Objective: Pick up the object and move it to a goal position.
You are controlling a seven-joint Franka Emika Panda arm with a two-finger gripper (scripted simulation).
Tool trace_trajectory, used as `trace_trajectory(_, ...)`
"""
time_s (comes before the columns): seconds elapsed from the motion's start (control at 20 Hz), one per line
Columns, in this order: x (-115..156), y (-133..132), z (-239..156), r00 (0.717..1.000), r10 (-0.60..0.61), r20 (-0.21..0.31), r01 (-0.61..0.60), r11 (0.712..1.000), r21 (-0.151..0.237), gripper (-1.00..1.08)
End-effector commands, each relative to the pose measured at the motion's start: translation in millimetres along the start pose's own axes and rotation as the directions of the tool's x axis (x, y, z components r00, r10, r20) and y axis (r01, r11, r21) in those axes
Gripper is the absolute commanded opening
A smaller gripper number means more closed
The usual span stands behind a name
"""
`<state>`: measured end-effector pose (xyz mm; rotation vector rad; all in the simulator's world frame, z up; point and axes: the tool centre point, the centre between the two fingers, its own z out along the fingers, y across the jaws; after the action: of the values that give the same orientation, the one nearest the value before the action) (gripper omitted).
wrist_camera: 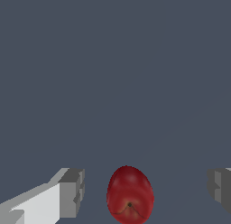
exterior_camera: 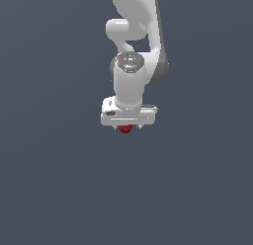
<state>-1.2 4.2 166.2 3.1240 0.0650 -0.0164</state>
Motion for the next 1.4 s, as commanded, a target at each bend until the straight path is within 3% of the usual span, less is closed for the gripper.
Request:
trace_trajectory(0.0,1,2,-2,1.000,-0.004,-0.001,0.004,1.000,0.002,1.00)
trace_trajectory(0.55,-13,2,12,0.999,0.038,-0.002,-0.038,0.999,0.005,1.00)
trace_trajectory(1.35,-84,4,64,0.974,0.225,-0.006,-0.225,0.974,0.018,1.00)
